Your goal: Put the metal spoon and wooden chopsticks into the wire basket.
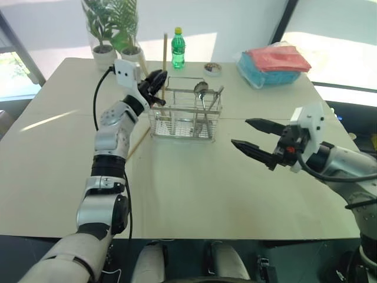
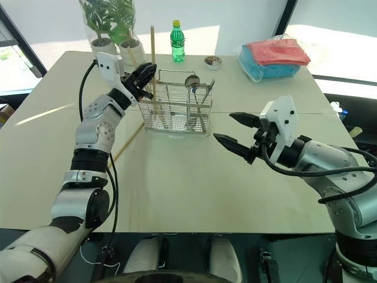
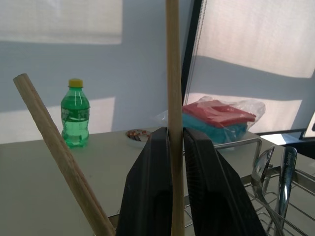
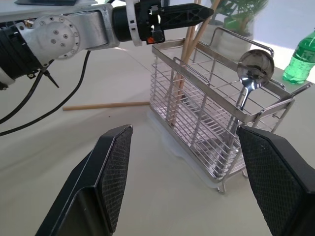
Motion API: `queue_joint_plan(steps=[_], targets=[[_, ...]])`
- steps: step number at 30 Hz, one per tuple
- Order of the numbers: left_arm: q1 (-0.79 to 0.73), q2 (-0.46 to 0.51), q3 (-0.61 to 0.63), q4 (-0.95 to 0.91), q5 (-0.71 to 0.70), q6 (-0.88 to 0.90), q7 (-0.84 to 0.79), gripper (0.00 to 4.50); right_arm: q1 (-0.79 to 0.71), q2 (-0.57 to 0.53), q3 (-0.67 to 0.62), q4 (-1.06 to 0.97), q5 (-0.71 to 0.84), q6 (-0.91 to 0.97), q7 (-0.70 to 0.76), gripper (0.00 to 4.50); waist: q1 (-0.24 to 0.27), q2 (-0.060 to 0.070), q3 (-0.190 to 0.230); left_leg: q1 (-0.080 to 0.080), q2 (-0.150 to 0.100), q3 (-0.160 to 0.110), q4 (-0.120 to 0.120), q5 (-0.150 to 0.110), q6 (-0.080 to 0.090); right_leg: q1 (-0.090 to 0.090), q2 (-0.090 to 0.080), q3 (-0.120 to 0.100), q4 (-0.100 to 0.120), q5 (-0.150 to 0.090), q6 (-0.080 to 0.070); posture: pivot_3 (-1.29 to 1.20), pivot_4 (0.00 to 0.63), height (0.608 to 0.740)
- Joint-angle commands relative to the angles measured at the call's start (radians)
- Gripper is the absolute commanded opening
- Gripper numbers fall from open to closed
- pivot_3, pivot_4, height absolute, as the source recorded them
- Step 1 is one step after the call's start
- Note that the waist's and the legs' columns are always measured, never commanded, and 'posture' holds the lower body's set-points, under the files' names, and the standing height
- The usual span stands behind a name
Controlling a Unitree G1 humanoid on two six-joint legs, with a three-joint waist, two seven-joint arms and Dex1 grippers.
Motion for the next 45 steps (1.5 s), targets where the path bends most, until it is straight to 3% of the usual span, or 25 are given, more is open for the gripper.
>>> queue_joint_plan(steps=[1,5,9,15,19,23,26,29,34,45], targets=[[-0.011,0.002,0.015,-0.084,-0.031,0.023,0.015,2.66,-0.026,-0.001,-0.008,0.004,-0.009,-0.025,0.001,3.52,0.0,0.0,0.0,0.0,0.0,0.0,0.0,0.0,0.0,0.0,0.0,0.0,0.0,0.0,0.0,0.0,0.15,0.723],[-0.029,0.036,0.031,-0.149,-0.063,0.095,0.025,4.43,-0.036,0.004,0.008,0.02,-0.023,-0.032,0.004,3.52,0.0,0.0,0.0,0.0,0.0,0.0,0.0,0.0,0.0,0.0,0.0,0.0,0.0,0.0,0.0,0.0,0.15,0.723],[-0.077,0.111,0.058,-0.246,-0.115,0.216,0.034,4.43,-0.046,0.012,0.026,0.037,-0.041,-0.044,0.007,3.52,-0.003,0.0,0.0,0.0,0.0,0.0,0.0,0.0,0.0,0.0,0.0,0.0,0.0,0.0,0.0,0.0,0.15,0.723],[-0.166,0.323,0.089,-0.274,-0.151,0.458,0.03,4.43,-0.046,0.02,0.05,0.057,-0.077,-0.073,0.023,3.52,-0.003,0.001,0.001,0.0,0.0,-0.001,-0.001,0.0,0.0,0.0,0.001,0.0,0.0,0.0,0.0,0.0,0.15,0.723],[-0.212,0.499,0.002,-0.215,-0.096,0.609,-0.055,4.43,-0.022,0.002,0.08,0.067,-0.125,-0.116,0.069,3.52,-0.003,0.001,0.001,0.001,0.0,-0.001,-0.002,0.0,0.0,0.0,0.001,0.0,0.0,0.0,0.0,0.0,0.15,0.723],[-0.184,0.665,-0.19,-0.167,-0.022,0.755,-0.242,4.43,0.0,-0.006,0.09,0.067,-0.143,-0.145,0.119,3.52,-0.001,0.001,0.001,0.001,0.0,-0.001,-0.002,0.0,0.0,0.0,0.0,0.0,0.0,-0.002,-0.003,0.0,0.15,0.723],[-0.151,0.726,-0.3,-0.164,0.019,0.803,-0.336,4.43,0.0,0.003,0.091,0.072,-0.151,-0.153,0.126,3.52,-0.001,0.002,0.002,0.001,0.0,0.0,-0.002,0.0,0.0,-0.001,0.0,0.0,0.0,-0.002,-0.004,0.0,0.15,0.723],[-0.137,0.736,-0.399,-0.158,0.048,0.883,-0.403,4.43,-0.005,0.029,0.107,0.07,-0.159,-0.154,0.111,3.52,0.0,0.001,0.002,-0.001,0.0,0.0,-0.003,0.0,0.0,-0.003,0.0,0.0,0.0,-0.003,-0.004,0.0,0.15,0.723],[-0.105,0.676,-0.497,-0.138,0.12,0.872,-0.417,4.43,0.004,0.066,0.128,0.037,-0.163,-0.144,0.083,3.52,0.0,0.002,0.002,-0.001,0.0,0.0,-0.003,0.0,0.0,-0.004,0.0,0.0,0.0,-0.003,-0.004,0.0,0.15,0.723],[-0.186,0.476,-0.565,0.136,0.261,0.727,-0.441,4.43,-0.005,0.093,0.137,-0.013,-0.137,-0.105,0.038,3.52,0.002,0.001,0.002,-0.002,0.0,0.0,-0.003,0.0,0.0,-0.005,0.001,0.0,0.0,-0.003,-0.004,0.0,0.15,0.723]])
